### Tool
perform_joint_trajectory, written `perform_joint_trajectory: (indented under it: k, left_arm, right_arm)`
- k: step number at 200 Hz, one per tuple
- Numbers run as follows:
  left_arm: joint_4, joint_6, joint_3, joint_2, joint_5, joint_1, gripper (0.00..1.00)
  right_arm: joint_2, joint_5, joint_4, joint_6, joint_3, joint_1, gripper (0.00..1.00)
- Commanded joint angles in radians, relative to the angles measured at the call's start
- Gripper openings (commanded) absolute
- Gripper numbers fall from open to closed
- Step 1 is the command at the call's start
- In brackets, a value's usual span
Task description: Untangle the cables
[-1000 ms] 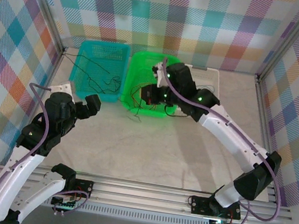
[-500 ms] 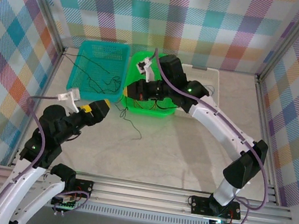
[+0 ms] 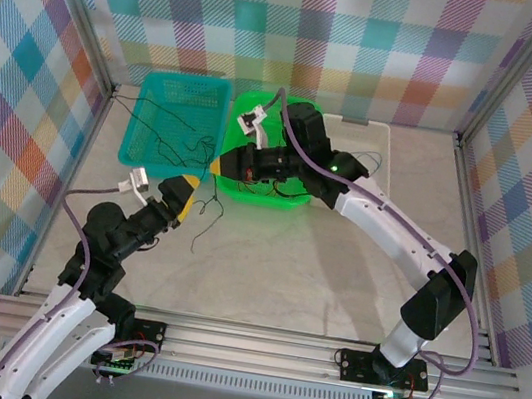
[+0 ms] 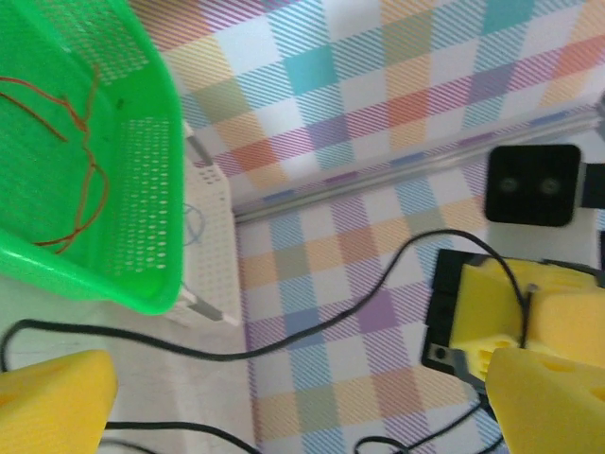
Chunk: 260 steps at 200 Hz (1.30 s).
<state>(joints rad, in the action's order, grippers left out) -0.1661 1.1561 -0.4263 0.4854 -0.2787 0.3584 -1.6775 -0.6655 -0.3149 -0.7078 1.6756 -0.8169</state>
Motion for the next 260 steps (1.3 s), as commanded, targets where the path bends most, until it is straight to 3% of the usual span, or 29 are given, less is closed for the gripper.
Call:
perform_joint_trajectory:
  k: [1,81,136,178,260]
  left_arm:
    - [-0.149,0.107,0.043,-0.014,-0.022,0.030,1.00]
    - [-0.177,0.126,0.064,-0.045,0.049,0.116,1.00]
    - [-0.177,0.060,0.048,-0.028,0.088,0.202,0.99]
    - [-0.162,0.014,0.043,-0.030,0.105,0.236,0.88]
    - [-0.148,-0.028,0.046,-0.027,0.127,0.252,0.53]
  right_arm:
    - [0.024,-0.027,0.090,-0.044,-0.012,-0.013,0.00]
    - [-0.016,-0.035,0.212,-0.139,-0.055,-0.036,0.00]
    - [-0.043,-0.027,0.224,-0.163,-0.056,-0.054,0.00]
    - [-0.050,-0.024,0.227,-0.176,-0.059,-0.056,0.00]
    - [-0.057,-0.026,0.231,-0.189,-0.054,-0.063,0.00]
